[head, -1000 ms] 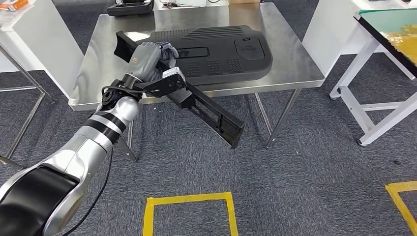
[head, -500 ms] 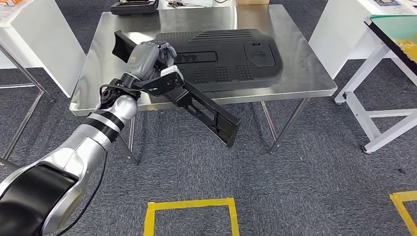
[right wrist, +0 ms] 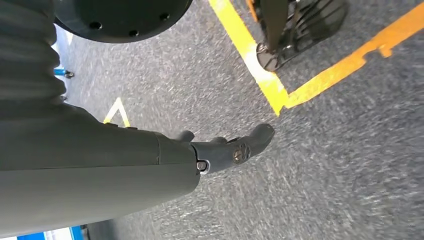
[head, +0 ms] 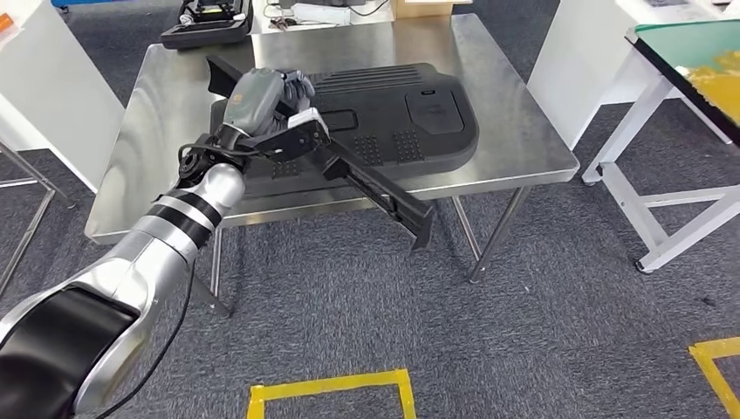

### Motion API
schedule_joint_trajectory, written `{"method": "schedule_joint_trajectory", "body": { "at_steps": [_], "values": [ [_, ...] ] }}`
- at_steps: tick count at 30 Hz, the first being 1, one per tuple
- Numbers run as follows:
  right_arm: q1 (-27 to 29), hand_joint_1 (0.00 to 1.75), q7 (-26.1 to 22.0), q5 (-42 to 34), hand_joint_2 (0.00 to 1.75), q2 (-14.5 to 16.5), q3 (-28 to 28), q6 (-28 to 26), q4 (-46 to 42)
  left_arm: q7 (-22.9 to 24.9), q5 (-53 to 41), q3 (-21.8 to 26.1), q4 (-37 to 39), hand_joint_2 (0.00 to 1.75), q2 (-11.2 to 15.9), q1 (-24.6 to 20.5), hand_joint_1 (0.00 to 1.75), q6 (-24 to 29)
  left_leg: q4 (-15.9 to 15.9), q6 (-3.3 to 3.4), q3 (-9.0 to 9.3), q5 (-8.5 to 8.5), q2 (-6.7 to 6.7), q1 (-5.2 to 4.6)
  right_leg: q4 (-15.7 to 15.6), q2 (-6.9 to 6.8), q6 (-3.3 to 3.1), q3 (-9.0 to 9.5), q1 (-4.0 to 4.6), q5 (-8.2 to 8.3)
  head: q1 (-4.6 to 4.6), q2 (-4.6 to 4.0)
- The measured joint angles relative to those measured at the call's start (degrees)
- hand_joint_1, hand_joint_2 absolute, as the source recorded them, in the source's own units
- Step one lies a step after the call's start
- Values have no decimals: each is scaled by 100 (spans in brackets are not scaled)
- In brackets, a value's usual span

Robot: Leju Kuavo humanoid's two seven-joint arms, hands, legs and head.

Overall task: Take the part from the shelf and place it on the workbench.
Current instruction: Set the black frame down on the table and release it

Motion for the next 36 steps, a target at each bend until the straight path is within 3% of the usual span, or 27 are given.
{"method": "schedule_joint_trajectory", "body": {
  "at_steps": [1,2,4,6,9,11,13,14,15,17,18,19,21,23,24,26,28,29,30,32,34,35,36],
  "values": [
    [-6,0,0,0,175,7,3,1,0,11,-3,-2,6,175,-13,-56,175,-16,-249,28,65,221,-3,-16,-6,6,31,33,13,-44,-1,0],
    [-13,0,0,0,175,11,7,1,0,23,-5,-3,11,175,-32,-107,175,-28,-390,56,107,327,-5,-36,2,10,66,57,23,-74,-1,0],
    [-35,0,0,1,175,9,21,1,1,40,-10,-8,11,175,-80,-194,175,-41,-448,110,208,298,-6,-45,12,7,135,90,27,-123,-6,0],
    [-53,0,-1,5,175,4,35,1,2,51,-16,-10,9,175,-115,-292,175,-43,-471,169,306,267,-4,-22,239,-27,184,-8,24,-163,4,0],
    [-63,0,-2,11,175,5,43,1,2,56,-26,-11,11,175,-138,-370,175,-48,-480,209,359,237,-8,-6,610,-71,208,-221,22,-183,26,0],
    [-64,0,-2,11,175,5,43,1,2,56,-26,-11,11,175,-139,-372,175,-48,-480,210,359,237,-9,-6,624,-72,209,-231,22,-184,26,0],
    [-73,0,-2,11,175,6,45,2,2,65,-33,-11,14,175,-152,-391,175,-61,-480,220,368,216,-20,-7,929,-82,215,-447,8,-244,26,0],
    [-79,0,4,13,175,8,48,3,2,97,-59,-25,34,175,-166,-396,175,-89,-480,223,410,165,-35,-6,1183,-92,232,-697,-10,-339,27,0],
    [-82,0,15,17,175,7,55,4,3,140,-100,-48,70,175,-185,-406,175,-125,-480,213,496,79,-52,-2,1133,-111,292,-859,-31,-267,28,0],
    [-78,0,43,28,175,6,74,8,5,231,-177,-107,156,175,-223,-424,175,-191,-477,158,699,-117,-80,-2,478,-168,408,-921,-50,168,33,0],
    [-81,0,55,34,175,4,84,9,6,250,-197,-128,187,175,-240,-450,175,-204,-487,119,769,-191,-86,-10,37,-192,401,-781,-36,441,34,0],
    [-92,0,62,40,175,7,91,11,6,266,-207,-142,205,175,-257,-477,175,-213,-495,85,807,-230,-87,-22,-116,-202,336,-718,-19,555,32,0],
    [-120,0,76,55,175,17,103,15,6,293,-226,-162,228,175,-294,-557,175,-225,-509,23,871,-285,-83,-33,-150,-199,166,-621,-7,526,30,0],
    [-125,0,85,65,175,25,120,19,7,316,-232,-172,263,175,-319,-635,175,-221,-285,-19,804,-336,-51,-28,-172,-186,67,-511,-37,482,25,0],
    [-121,0,87,66,175,26,128,20,8,321,-232,-174,301,175,-321,-651,175,-215,-16,-34,678,-401,-35,-24,-183,-177,21,-437,-51,446,22,0],
    [-102,0,87,66,175,26,140,21,14,327,-231,-183,419,175,-317,-603,175,-202,737,-57,287,-696,-17,-20,-192,-153,-43,-283,-57,343,19,0],
    [-84,0,87,66,175,29,146,24,19,338,-228,-193,521,175,-313,-536,175,-198,1183,-77,-59,-984,-15,-18,-191,-112,-51,-131,-55,226,19,0],
    [-78,0,88,66,175,31,150,26,19,343,-227,-197,546,175,-313,-532,175,-197,1139,-78,-140,-969,-12,-17,-190,-90,-43,-58,-52,170,18,0],
    [-75,0,89,65,175,34,154,28,19,349,-225,-198,562,175,-312,-554,175,-196,922,-71,-150,-809,-8,-16,-189,-71,-29,17,-48,113,18,0],
    [-73,0,90,63,175,40,164,31,19,349,-222,-198,592,175,-303,-628,175,-194,154,-25,-54,-87,3,-23,-176,-52,14,166,-30,-11,19,0],
    [-80,0,93,62,175,44,178,32,19,350,-223,-203,634,175,-302,-694,175,-195,-407,41,68,391,-2,-48,-156,-45,79,245,-3,-131,24,0],
    [-92,0,96,61,175,46,185,32,19,350,-225,-207,648,175,-306,-720,175,-194,-507,73,100,437,-6,-63,-131,-45,108,267,10,-169,22,0],
    [-105,0,98,61,175,47,189,34,19,354,-227,-209,650,175,-312,-749,175,-190,-514,106,151,381,-12,-69,-125,-45,137,279,12,-196,21,0]
  ]
}}
